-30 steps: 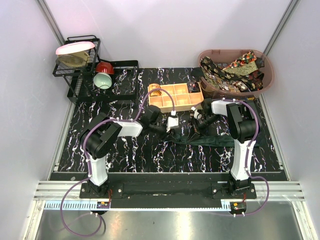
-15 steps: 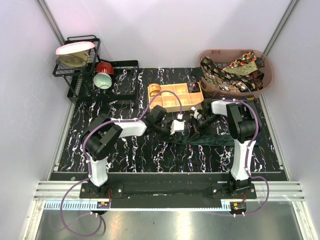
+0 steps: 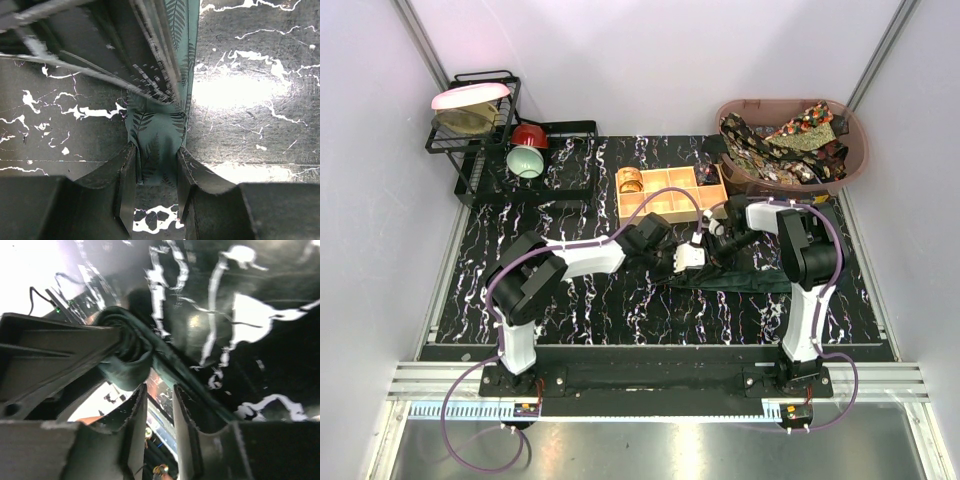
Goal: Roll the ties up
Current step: Roll the tie at the center of the board.
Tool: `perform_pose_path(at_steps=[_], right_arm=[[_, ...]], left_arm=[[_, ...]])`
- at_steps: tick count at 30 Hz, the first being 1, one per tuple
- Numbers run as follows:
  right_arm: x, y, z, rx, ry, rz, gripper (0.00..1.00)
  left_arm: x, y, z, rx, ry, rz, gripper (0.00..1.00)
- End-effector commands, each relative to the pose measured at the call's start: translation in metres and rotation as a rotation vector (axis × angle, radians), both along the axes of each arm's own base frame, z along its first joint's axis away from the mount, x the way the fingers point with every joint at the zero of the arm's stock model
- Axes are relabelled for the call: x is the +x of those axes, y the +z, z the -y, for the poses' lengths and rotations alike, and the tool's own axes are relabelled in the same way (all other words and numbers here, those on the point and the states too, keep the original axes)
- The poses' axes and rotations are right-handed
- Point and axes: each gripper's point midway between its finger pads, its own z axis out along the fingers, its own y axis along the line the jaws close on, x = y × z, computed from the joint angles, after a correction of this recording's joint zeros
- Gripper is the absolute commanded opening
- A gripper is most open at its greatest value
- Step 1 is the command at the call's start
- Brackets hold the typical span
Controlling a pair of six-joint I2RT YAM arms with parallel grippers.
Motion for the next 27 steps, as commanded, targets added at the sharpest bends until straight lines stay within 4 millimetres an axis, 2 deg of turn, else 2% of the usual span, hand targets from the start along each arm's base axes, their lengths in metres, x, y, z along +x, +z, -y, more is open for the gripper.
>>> perform_pose_path(at_steps=[1,5,10,14,23,26,27], right_arm=[[0.017,0.036,-0.014,0.123,-0.029,0.105,0.37],[0.017,0.042,-0.023,0.168,-0.040,0.100,0.40],[0.011,0.030,-0.030,0.145,-0.008,0.084,0.41],[0.010,0.014,-0.028,0.105,0.005,0.081,0.40],[0.005,0.011,-0.022,0.077,0.020,0.093,0.41],[0.005,0.010,-0.024,0.089,0.021,0.087,0.31],[0.007,0.009,-0.024,0.087,0.017,0.088,0.16]], left_arm=[[-0.010,-0.038,-0.031,0.181,0.031,-0.053,0.11],[-0.009,-0.037,-0.029,0.179,0.031,-0.052,0.11],[-0.009,-0.037,-0.028,0.181,0.029,-0.063,0.11],[-0.011,-0.038,-0.028,0.183,0.028,-0.075,0.11],[-0.012,-0.039,-0.026,0.180,0.022,-0.085,0.11],[-0.012,-0.040,-0.026,0.181,0.023,-0.087,0.12],[-0.012,-0.041,-0.027,0.183,0.026,-0.090,0.12]])
